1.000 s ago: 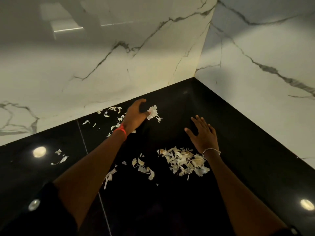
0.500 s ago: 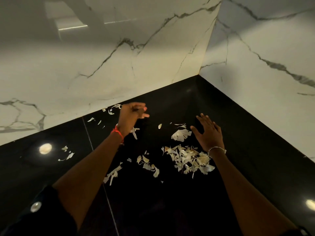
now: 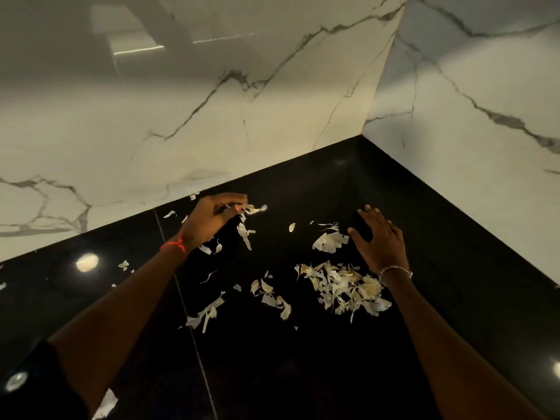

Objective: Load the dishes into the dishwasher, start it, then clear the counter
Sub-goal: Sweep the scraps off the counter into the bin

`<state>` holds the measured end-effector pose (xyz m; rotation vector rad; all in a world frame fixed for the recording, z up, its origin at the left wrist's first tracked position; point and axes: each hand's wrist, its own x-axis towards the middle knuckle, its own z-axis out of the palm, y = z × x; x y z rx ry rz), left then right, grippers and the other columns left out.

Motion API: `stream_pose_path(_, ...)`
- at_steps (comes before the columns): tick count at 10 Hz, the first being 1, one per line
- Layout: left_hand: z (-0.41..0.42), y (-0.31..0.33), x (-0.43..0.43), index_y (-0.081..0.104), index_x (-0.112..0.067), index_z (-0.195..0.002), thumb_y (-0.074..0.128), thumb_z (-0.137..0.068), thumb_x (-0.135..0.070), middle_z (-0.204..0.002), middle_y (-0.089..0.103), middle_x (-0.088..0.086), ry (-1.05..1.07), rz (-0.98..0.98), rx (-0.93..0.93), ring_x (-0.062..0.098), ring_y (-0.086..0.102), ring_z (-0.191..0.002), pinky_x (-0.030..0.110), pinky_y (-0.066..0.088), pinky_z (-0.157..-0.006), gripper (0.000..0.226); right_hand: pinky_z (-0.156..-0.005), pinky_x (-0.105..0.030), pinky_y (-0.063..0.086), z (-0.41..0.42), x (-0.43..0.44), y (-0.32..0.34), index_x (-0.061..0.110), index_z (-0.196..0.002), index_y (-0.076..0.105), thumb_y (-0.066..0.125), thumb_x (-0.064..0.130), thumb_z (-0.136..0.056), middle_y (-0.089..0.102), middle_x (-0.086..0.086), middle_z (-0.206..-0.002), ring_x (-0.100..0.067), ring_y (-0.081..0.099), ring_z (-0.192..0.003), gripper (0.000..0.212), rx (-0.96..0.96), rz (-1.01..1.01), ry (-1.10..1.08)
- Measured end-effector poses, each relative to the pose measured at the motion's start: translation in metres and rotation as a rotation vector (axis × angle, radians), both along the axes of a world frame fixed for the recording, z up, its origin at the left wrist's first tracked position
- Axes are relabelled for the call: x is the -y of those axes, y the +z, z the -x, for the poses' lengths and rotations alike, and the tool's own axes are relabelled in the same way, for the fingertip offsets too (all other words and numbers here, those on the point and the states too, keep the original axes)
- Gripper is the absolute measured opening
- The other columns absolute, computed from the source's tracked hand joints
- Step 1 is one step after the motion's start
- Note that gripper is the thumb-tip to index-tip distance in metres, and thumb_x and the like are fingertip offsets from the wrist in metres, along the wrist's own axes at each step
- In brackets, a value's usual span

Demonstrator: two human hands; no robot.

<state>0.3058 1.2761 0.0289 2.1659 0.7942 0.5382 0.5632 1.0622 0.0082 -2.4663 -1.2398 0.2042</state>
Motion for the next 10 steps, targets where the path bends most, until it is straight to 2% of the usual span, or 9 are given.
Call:
stream_pose_path(1,0.012,0.0,-0.005,0.057,-0.009,-0.121,0.048,-0.093,-0.007,-0.131,0.052,0.0,0.128,-0.019,0.149,0.01,0.048,-0.12,0.014,0.039,-0.097,0.029,-0.116,-0.035,0.005,-0.001,0.0,-0.001,0.025,-0.143,0.028,0.038,0.045,-0.094,0.017,0.005,-0.154,-0.011,0.009,-0.143,0.054,-0.003,0.005,0.003)
stream_pose_path(2,0.029,-0.006,-0.016,0.051,-0.005,-0.127,0.046,-0.095,-0.01,-0.132,0.052,0.011,0.296,-0.058,0.097,0.018,0.047,-0.12,0.029,0.039,-0.101,0.032,-0.117,-0.035,0.006,-0.001,0.0,-0.001,0.025,-0.142,0.028,0.038,0.044,-0.094,0.017,0.005,-0.154,-0.011,0.009,-0.143,0.053,-0.004,0.002,0.006)
stream_pose_path(3,0.033,-0.018,-0.02,0.044,-0.003,-0.131,0.046,-0.095,-0.013,-0.135,0.045,0.016,0.319,-0.099,-0.081,0.03,0.044,-0.123,0.04,0.037,-0.105,0.038,-0.117,-0.035,0.007,-0.001,0.0,-0.002,0.025,-0.142,0.028,0.039,0.044,-0.094,0.018,0.005,-0.154,-0.011,0.01,-0.143,0.053,-0.001,-0.005,0.005)
stream_pose_path(4,0.03,-0.021,-0.011,0.044,-0.007,-0.133,0.048,-0.094,-0.01,-0.142,0.041,0.01,0.168,-0.12,-0.12,0.023,0.038,-0.13,0.031,0.028,-0.108,0.039,-0.117,-0.035,0.007,-0.001,0.0,-0.002,0.025,-0.142,0.029,0.04,0.044,-0.094,0.019,0.005,-0.154,-0.011,0.011,-0.143,0.053,0.0,-0.008,0.001)
stream_pose_path(5,0.029,-0.012,-0.002,0.054,-0.007,-0.125,0.049,-0.093,-0.005,-0.136,0.047,0.006,0.096,-0.214,0.004,0.01,0.04,-0.124,0.022,0.028,-0.103,0.032,-0.117,-0.035,0.007,-0.001,0.0,-0.001,0.025,-0.142,0.03,0.04,0.043,-0.094,0.02,0.005,-0.153,-0.011,0.012,-0.143,0.052,0.002,-0.012,0.002)
stream_pose_path(6,0.04,-0.01,-0.01,0.057,-0.004,-0.121,0.048,-0.093,-0.004,-0.132,0.051,0.01,0.286,-0.281,0.14,0.018,0.045,-0.122,0.032,0.036,-0.104,0.029,-0.116,-0.035,0.007,0.0,0.0,0.0,0.025,-0.141,0.03,0.041,0.042,-0.094,0.019,0.005,-0.154,-0.011,0.011,-0.143,0.052,-0.009,-0.006,-0.003)
stream_pose_path(8,0.05,-0.025,-0.013,0.048,0.002,-0.127,0.051,-0.091,-0.002,-0.137,0.042,0.018,0.434,-0.076,-0.066,0.031,0.044,-0.125,0.036,0.034,-0.108,0.036,-0.116,-0.035,0.007,0.001,0.0,0.001,0.025,-0.142,0.029,0.04,0.042,-0.094,0.019,0.004,-0.154,-0.012,0.011,-0.143,0.051,-0.011,-0.003,-0.013)
stream_pose_path(9,0.038,-0.027,0.005,0.048,-0.004,-0.129,0.05,-0.091,-0.005,-0.139,0.042,0.012,0.343,-0.099,-0.077,0.025,0.044,-0.124,0.039,0.037,-0.106,0.037,-0.116,-0.034,0.007,0.001,-0.001,0.001,0.025,-0.142,0.029,0.039,0.042,-0.094,0.02,0.004,-0.154,-0.012,0.011,-0.143,0.051,-0.002,-0.01,-0.013)
stream_pose_path(10,0.02,-0.021,0.033,0.051,-0.013,-0.126,0.051,-0.091,-0.009,-0.135,0.047,0.0,0.117,-0.003,0.038,0.009,0.049,-0.115,0.019,0.044,-0.093,0.035,-0.116,-0.034,0.007,0.001,-0.001,0.0,0.024,-0.141,0.03,0.039,0.042,-0.094,0.02,0.004,-0.154,-0.011,0.011,-0.143,0.051,-0.008,-0.016,-0.012)
